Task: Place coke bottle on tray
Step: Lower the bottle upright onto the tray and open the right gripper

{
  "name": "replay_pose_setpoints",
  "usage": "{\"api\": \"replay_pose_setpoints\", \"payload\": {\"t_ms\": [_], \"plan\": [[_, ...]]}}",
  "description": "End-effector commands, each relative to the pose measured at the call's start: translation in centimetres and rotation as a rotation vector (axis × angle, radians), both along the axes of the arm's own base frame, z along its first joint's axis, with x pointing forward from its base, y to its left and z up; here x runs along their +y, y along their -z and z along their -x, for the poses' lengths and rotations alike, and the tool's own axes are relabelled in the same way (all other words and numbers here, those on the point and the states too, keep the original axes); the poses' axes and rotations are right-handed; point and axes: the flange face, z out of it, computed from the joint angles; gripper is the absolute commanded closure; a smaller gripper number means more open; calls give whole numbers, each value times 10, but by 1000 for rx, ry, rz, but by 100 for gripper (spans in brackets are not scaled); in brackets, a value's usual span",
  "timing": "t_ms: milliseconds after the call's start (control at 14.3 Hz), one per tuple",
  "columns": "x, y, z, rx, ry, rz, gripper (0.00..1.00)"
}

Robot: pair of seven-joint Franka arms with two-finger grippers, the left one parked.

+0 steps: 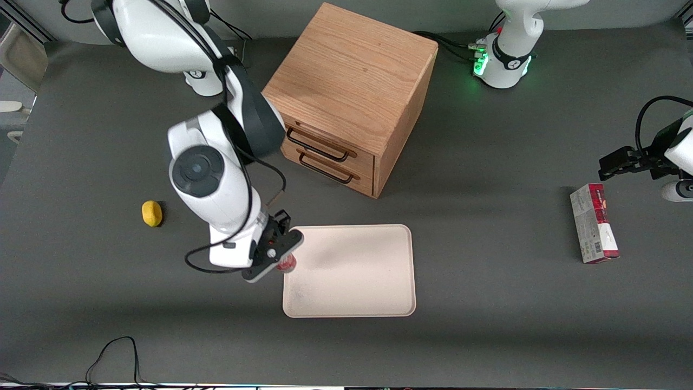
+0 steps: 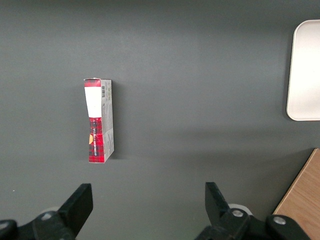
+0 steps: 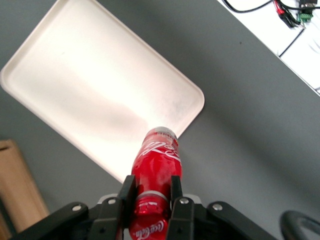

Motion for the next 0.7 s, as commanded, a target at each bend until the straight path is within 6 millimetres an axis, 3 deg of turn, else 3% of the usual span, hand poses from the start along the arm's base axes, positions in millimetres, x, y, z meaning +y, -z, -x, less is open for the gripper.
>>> {"api": "replay_pose_setpoints", "payload": {"t_ms": [0,140,349,628], "plan": [[9,32,-17,-56,-6,-6,100],[13,59,-23,-71,-9,-8,100],[15,84,-26,-61,-5,-6,100],[15,100,-26,-47,-7,-2,100]]}}
